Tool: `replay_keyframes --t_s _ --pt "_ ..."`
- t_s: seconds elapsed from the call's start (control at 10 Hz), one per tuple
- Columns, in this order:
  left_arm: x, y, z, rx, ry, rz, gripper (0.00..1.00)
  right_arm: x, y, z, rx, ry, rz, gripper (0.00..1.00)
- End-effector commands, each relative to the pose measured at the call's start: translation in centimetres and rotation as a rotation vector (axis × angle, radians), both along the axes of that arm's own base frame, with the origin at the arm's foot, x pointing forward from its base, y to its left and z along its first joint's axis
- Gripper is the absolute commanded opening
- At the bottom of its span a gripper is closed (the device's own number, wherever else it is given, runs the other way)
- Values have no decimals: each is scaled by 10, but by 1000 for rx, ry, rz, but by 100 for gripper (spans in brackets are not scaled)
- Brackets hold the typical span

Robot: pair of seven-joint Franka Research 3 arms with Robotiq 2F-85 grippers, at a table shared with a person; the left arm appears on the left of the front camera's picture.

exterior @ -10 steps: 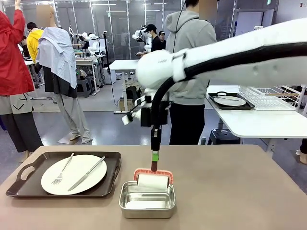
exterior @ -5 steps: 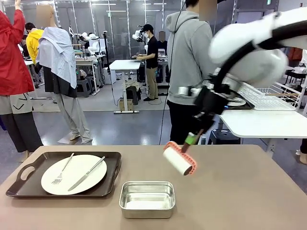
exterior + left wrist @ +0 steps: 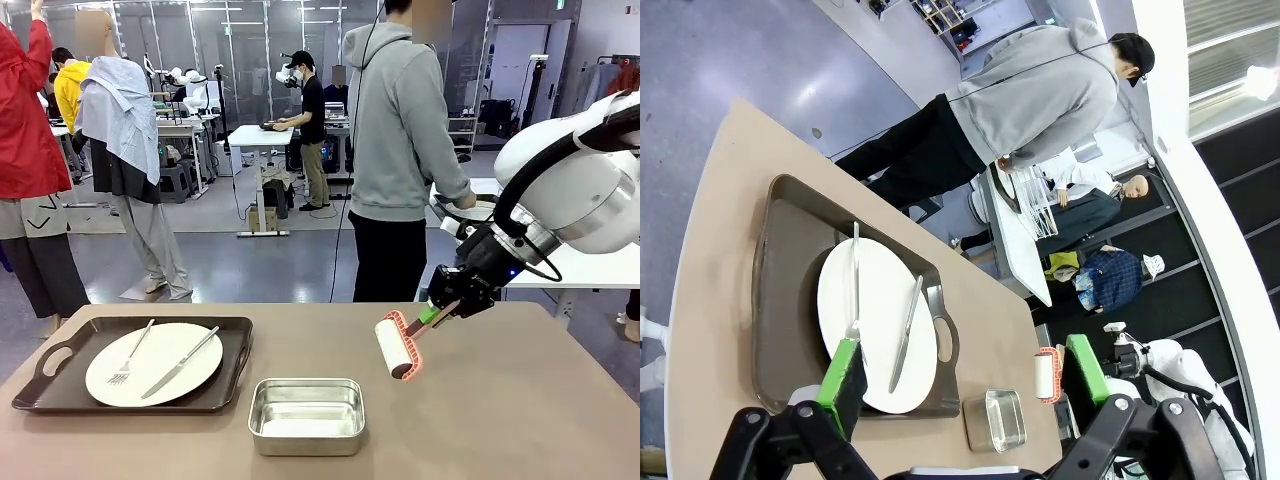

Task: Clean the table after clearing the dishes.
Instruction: When the left (or right) Handle tray is removed, use the left hand (or right hand) to clean the left (or right) side of the table with the Lint Roller.

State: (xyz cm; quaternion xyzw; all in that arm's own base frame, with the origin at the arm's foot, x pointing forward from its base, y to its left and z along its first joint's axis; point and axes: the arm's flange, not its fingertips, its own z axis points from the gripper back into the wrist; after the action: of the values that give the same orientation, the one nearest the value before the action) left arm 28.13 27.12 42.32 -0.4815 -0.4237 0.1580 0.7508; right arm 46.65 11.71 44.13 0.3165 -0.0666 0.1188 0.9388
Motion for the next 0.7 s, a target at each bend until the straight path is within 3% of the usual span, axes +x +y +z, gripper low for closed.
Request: replay_keyframes --t_s 0.0,0.3,0.4,0.5,0.6 --pt "0 4 2 -12 -19 -1 100 -5 3 15 -19 -19 37 0" --pt "0 4 2 -12 -19 -1 100 -5 3 15 -19 -19 37 0" --pt "0 4 2 -12 -19 -1 100 -3 2 10 -13 -16 23 20" --pt "0 4 2 -12 -19 -1 100 12 8 -5 53 35 -115 20" --pt "0 4 2 -12 -19 -1 100 22 13 -23 80 78 -170 20"
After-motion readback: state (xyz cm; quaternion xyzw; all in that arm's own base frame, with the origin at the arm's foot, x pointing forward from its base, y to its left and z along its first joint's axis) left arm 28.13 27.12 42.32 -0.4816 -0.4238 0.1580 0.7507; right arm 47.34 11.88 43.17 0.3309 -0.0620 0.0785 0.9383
